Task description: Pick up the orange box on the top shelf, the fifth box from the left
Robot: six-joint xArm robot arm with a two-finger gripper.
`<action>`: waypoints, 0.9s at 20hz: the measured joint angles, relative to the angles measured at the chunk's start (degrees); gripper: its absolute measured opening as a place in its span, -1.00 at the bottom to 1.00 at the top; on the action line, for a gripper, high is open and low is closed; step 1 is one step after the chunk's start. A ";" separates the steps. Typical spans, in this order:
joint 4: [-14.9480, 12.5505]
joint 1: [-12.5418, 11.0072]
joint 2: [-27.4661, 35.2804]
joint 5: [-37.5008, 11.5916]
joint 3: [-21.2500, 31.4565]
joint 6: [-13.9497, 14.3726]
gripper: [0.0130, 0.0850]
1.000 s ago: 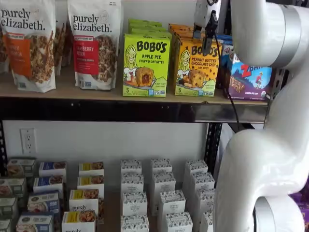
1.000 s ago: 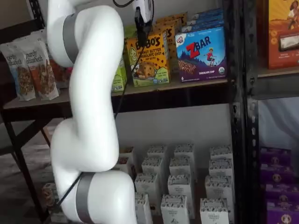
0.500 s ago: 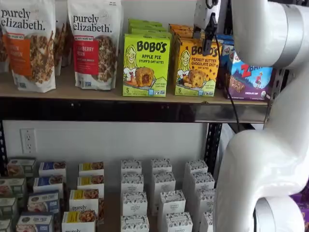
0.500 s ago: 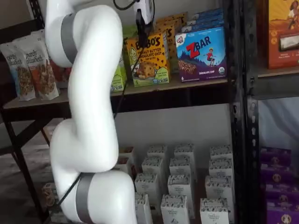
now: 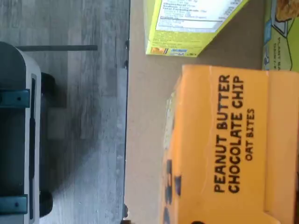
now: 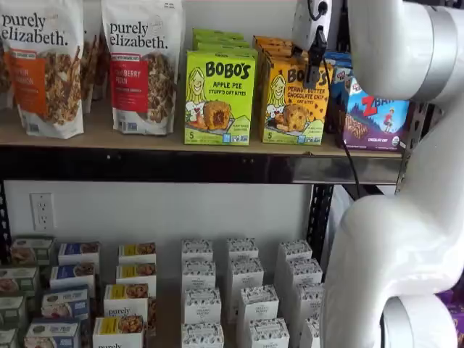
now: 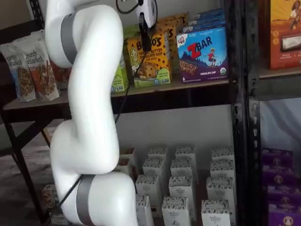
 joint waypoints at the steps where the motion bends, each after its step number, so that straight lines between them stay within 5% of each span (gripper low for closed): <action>1: 0.00 -0.04 -0.02 -0.07 0.10 -0.04 1.00; 5: 0.00 -0.06 0.17 0.21 -0.10 -0.06 1.00; 15: 0.50 -0.10 0.06 0.61 -0.35 0.02 0.33; 18: 0.29 -0.04 0.20 0.91 -0.66 0.04 0.33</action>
